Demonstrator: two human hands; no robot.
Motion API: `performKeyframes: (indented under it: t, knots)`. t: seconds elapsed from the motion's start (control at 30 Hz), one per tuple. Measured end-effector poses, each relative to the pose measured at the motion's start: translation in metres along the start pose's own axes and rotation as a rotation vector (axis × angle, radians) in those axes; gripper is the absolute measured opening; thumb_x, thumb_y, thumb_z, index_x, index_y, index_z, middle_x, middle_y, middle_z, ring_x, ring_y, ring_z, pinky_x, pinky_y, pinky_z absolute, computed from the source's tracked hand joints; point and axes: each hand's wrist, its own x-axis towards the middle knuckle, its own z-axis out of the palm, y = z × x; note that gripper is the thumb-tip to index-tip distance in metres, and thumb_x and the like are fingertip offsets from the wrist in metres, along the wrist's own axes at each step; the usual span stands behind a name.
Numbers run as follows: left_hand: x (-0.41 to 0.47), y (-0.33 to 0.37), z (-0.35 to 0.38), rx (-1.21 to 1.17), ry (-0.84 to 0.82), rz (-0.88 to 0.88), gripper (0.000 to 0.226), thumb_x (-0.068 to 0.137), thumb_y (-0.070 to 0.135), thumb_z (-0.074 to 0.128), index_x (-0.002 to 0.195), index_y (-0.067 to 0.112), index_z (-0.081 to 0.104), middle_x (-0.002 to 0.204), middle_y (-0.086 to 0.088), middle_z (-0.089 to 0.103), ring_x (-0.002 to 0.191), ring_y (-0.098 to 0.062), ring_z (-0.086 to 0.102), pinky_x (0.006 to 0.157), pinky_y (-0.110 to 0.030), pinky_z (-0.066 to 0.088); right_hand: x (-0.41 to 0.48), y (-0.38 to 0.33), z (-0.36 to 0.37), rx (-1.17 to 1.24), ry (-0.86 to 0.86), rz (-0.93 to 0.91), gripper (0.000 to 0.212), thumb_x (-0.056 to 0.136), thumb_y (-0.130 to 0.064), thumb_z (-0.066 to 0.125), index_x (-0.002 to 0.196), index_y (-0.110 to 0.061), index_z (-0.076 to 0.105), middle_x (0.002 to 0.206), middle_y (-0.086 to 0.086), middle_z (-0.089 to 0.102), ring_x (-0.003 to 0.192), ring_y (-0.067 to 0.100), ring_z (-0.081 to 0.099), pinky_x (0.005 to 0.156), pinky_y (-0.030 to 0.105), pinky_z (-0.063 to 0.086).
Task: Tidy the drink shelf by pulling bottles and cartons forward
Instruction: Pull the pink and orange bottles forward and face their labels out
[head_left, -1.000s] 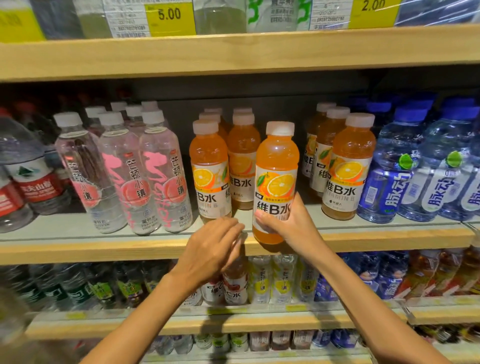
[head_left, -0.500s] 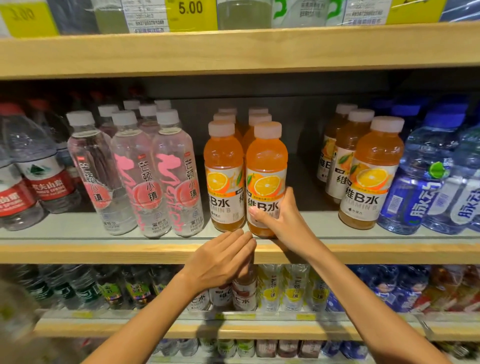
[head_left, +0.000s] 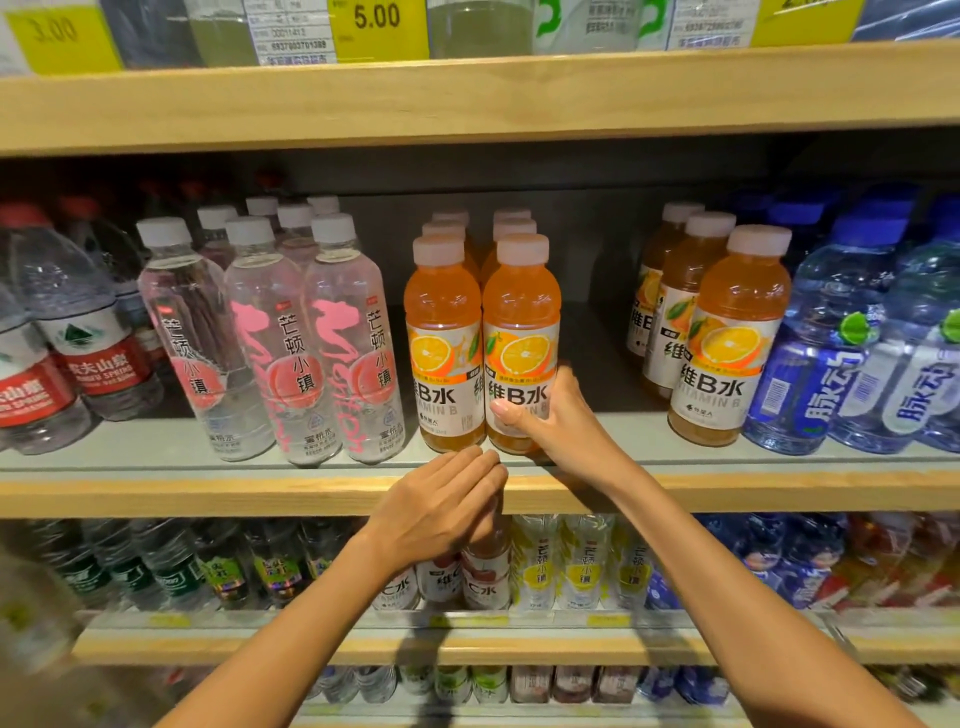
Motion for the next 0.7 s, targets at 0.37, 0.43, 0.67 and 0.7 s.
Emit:
performKeyframes:
  t: [0.37, 0.43, 0.67, 0.7]
  knots:
    - [0.073, 0.042, 0.004, -0.172, -0.010, -0.020, 0.029, 0.092, 0.019, 0.050, 0.102, 0.000, 0.069, 0.102, -0.014, 0.069, 0.089, -0.026, 0.065, 0.078, -0.033, 0.054, -0.074, 0.008, -0.068, -0.141, 0.735, -0.208, 0.029, 0.088, -0.022, 0.066, 0.114, -0.021, 0.053, 0.106, -0.004, 0.057, 0.097, 0.009, 0.057, 0.083, 0.017, 0.047]
    - [0.094, 0.049, 0.011, -0.188, -0.076, -0.011, 0.034, 0.093, 0.025, 0.046, 0.105, 0.001, 0.067, 0.101, -0.014, 0.067, 0.086, -0.026, 0.064, 0.072, -0.036, 0.053, -0.081, 0.014, -0.085, -0.271, 0.850, -0.176, 0.036, 0.088, -0.018, 0.066, 0.119, -0.011, 0.050, 0.114, 0.001, 0.050, 0.104, 0.012, 0.051, 0.089, 0.023, 0.045]
    - [0.107, 0.057, 0.030, -0.170, -0.318, -0.068, 0.041, 0.099, 0.040, 0.030, 0.104, 0.011, 0.058, 0.099, -0.007, 0.059, 0.087, -0.023, 0.054, 0.069, -0.037, 0.048, -0.071, 0.032, -0.084, -0.373, 0.803, 0.011, 0.070, 0.083, -0.018, 0.071, 0.139, 0.000, 0.032, 0.136, 0.015, 0.039, 0.128, 0.026, 0.039, 0.104, 0.032, 0.034]
    - [0.107, 0.057, 0.031, -0.172, -0.319, -0.068, 0.041, 0.099, 0.040, 0.030, 0.103, 0.011, 0.058, 0.099, -0.007, 0.059, 0.086, -0.023, 0.054, 0.068, -0.037, 0.048, -0.068, 0.032, -0.084, -0.368, 0.819, 0.017, 0.071, 0.082, -0.019, 0.073, 0.138, 0.000, 0.033, 0.135, 0.016, 0.038, 0.127, 0.026, 0.039, 0.102, 0.025, 0.032]
